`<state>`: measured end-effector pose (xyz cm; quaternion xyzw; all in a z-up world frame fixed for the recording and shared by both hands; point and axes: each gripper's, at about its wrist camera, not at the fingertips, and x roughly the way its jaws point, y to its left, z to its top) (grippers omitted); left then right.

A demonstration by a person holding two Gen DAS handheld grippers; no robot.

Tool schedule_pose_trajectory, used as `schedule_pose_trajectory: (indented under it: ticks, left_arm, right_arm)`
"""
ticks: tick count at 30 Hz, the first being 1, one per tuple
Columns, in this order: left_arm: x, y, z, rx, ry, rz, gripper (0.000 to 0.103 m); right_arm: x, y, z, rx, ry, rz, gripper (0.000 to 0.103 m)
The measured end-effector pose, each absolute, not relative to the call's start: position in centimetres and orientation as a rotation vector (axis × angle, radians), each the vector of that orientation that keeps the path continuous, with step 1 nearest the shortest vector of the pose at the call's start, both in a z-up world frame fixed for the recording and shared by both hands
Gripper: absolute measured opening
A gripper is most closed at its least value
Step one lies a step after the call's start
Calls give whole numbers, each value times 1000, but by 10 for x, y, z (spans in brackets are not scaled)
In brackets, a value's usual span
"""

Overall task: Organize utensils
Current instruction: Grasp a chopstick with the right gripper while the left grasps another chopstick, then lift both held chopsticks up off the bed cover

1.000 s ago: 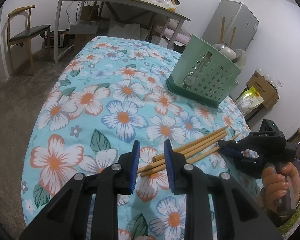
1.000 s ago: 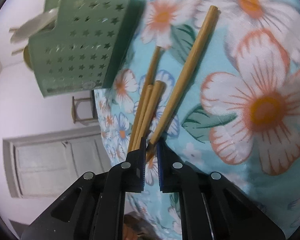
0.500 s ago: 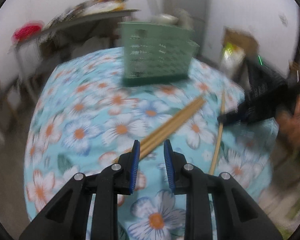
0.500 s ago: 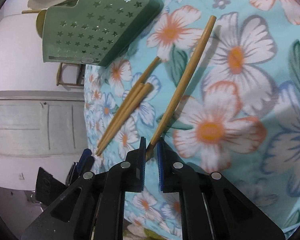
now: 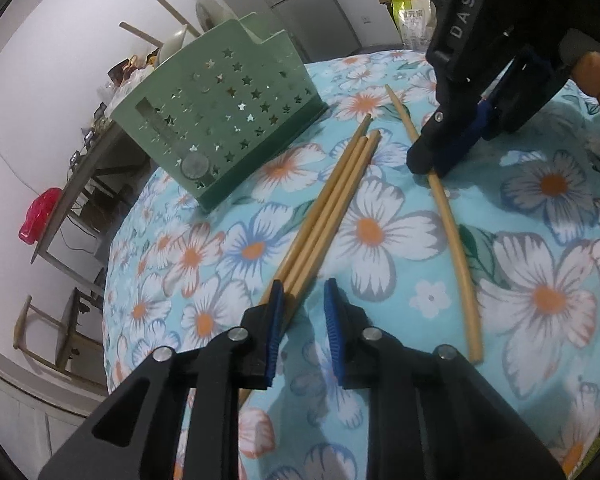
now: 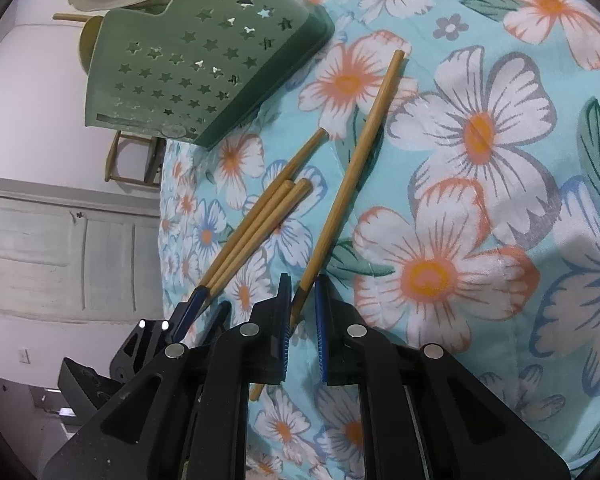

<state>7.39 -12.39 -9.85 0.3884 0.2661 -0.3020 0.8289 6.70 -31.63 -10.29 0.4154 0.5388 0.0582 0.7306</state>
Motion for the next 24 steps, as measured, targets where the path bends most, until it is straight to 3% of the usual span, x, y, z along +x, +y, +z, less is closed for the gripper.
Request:
schedule_pose_trajectory:
  ticks: [2,10,11,19,24]
  left_arm:
    - [76,-128,-99,839,554,-632,10]
    - [80,-122,-87,699,659,-668,7]
    - [80,-119,-85,660,683,-675,0]
    - [93,-76,-85,215,984,-727,0]
    - [77,-70,-70,204,882,-765,4]
  right_arm:
    - [70,-311,-103,902,1175,126,10]
    - [78,-309,-103,874,1199,174,9]
    - [76,-311,-102,874,1208,181,9]
    - [62,-328,-105,904,1294,233,9]
    - [59,-331,-110,934,1294,240,9]
